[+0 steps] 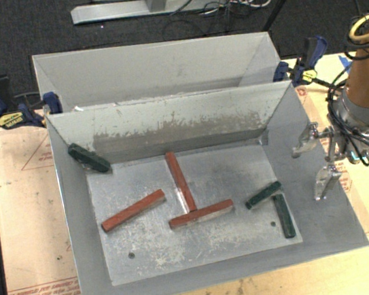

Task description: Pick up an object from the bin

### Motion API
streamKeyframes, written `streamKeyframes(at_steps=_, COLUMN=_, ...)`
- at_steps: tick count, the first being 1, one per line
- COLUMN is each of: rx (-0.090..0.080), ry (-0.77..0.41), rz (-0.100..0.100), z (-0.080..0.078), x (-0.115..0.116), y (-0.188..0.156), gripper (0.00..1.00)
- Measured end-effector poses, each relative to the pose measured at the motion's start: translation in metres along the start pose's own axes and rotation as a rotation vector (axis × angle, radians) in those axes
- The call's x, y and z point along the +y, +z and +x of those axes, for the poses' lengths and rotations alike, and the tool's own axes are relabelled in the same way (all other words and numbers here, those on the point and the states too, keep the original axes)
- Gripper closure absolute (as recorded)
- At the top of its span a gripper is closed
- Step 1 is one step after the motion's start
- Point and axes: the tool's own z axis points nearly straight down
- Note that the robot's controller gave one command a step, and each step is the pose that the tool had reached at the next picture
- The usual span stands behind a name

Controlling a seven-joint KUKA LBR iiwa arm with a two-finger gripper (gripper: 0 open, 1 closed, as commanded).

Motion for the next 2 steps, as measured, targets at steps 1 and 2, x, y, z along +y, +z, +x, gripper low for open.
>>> streamKeyframes(at_steps=1, rx=-0.008, ry=-0.003, rz=0.002, z=-0.002, x=0.001, y=-0.004, gripper=0.0)
streamKeyframes(at_steps=2, rx=-0.015, ry=0.011, rz=0.003, z=-0.002, x=-0.001, y=0.044, gripper=0.0)
